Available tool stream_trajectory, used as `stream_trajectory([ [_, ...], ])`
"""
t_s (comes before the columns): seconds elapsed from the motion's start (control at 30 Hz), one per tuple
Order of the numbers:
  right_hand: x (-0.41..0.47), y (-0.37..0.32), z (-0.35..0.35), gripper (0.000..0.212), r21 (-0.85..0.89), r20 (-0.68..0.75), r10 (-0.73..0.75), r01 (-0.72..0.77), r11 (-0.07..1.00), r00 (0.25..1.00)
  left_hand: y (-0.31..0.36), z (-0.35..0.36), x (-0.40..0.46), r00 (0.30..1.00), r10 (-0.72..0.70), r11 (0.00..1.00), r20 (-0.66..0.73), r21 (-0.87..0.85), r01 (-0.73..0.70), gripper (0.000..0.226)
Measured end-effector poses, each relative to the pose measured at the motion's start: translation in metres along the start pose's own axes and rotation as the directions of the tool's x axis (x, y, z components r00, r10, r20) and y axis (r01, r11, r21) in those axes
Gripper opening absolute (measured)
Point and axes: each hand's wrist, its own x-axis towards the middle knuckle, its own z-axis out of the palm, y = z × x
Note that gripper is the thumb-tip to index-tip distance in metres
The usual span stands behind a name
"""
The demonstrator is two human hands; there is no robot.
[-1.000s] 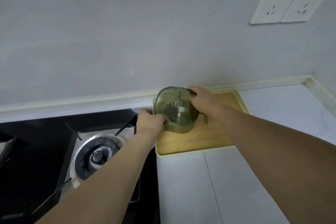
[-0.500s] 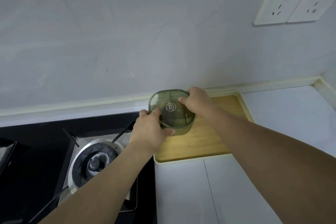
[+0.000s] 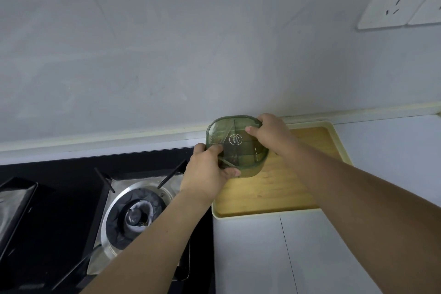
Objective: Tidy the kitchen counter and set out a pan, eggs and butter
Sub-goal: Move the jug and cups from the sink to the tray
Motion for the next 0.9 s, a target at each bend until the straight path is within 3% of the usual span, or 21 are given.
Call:
stream_trajectory([
  [0.23,-0.026,-0.009,-0.006,0.053,-0.103,-0.141,0.0,-0.015,0.995,0.99,0.003,-0.002,-0.002,1.0,-0.014,0.996,0.016,0.092,0.013,0.07],
  [0.33,-0.052,-0.018,-0.012,0.057,-0.149,-0.254,-0.088,0.051,0.988,0.963,0.004,-0.012,-0.014,1.0,0.011,0.989,0.012,0.145,-0.013,0.071],
  [0.43,-0.082,-0.028,-0.014,0.06,-0.192,-0.271,-0.21,0.161,0.968,0.939,-0.01,-0.031,-0.04,0.995,0.069,0.986,-0.069,0.157,-0.057,0.069],
  [0.67,-0.154,-0.081,0.014,0.06,-0.295,-0.137,-0.47,0.417,0.86,0.872,-0.087,-0.092,-0.138,0.969,0.001,0.98,-0.246,0.193,0.048,0.061],
  [0.9,-0.217,-0.181,0.084,0.062,-0.19,0.13,-0.64,0.653,0.733,0.757,-0.16,-0.168,-0.21,0.903,-0.069,0.95,-0.424,0.247,0.189,0.06],
])
